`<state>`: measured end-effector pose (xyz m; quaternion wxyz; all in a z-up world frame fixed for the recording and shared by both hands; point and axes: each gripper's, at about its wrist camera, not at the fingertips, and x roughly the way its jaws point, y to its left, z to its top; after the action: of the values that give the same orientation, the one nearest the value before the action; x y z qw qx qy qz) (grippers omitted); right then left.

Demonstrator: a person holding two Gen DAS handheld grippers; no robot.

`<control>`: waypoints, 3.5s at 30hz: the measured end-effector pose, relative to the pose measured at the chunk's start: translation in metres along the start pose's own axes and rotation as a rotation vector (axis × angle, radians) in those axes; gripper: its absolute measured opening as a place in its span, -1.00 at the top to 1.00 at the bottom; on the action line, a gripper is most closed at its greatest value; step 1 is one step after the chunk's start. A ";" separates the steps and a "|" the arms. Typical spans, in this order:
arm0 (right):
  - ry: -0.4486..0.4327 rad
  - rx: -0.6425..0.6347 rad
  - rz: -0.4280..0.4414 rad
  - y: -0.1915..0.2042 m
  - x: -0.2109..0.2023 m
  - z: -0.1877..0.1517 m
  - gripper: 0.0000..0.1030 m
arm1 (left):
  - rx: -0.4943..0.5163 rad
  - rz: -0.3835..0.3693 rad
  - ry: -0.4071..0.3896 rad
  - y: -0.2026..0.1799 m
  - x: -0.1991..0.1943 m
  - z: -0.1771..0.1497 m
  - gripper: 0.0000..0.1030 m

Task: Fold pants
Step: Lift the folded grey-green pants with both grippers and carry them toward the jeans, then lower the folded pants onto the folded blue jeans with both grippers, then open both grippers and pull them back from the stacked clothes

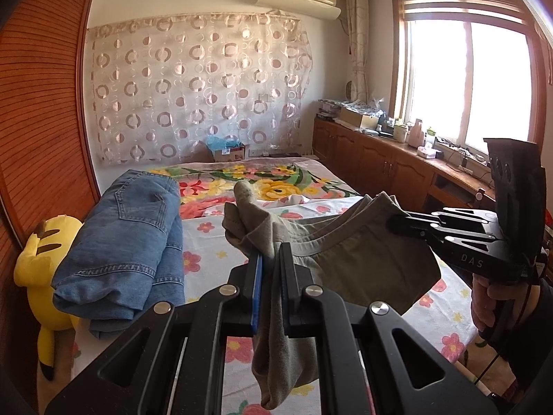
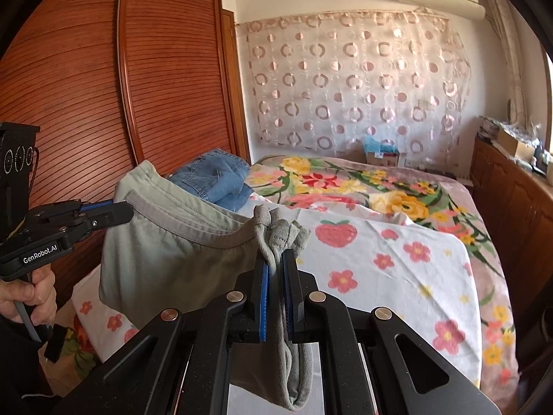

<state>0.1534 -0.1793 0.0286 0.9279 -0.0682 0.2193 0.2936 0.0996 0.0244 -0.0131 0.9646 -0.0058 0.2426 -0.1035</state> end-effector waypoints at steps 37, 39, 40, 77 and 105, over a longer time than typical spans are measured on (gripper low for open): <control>-0.027 -0.218 0.202 -0.010 0.217 0.119 0.86 | -0.156 0.254 -0.091 0.161 0.028 0.029 0.80; -0.020 -0.236 0.215 -0.007 0.237 0.129 0.86 | -0.181 0.273 -0.101 0.169 0.026 0.024 0.80; -0.015 -0.247 0.223 -0.005 0.247 0.133 0.86 | -0.194 0.280 -0.099 0.172 0.027 0.021 0.80; 0.131 -0.217 0.317 -0.022 0.321 0.132 0.36 | -0.260 0.382 0.124 0.198 0.057 -0.028 -0.04; 0.053 -0.136 0.257 -0.002 0.191 0.079 0.36 | -0.207 0.374 0.131 0.169 0.032 -0.031 -0.06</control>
<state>0.3231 -0.0622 0.0140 0.8698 -0.1099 0.2306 0.4221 0.1460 0.1843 -0.0656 0.9434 -0.0530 0.3109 0.1023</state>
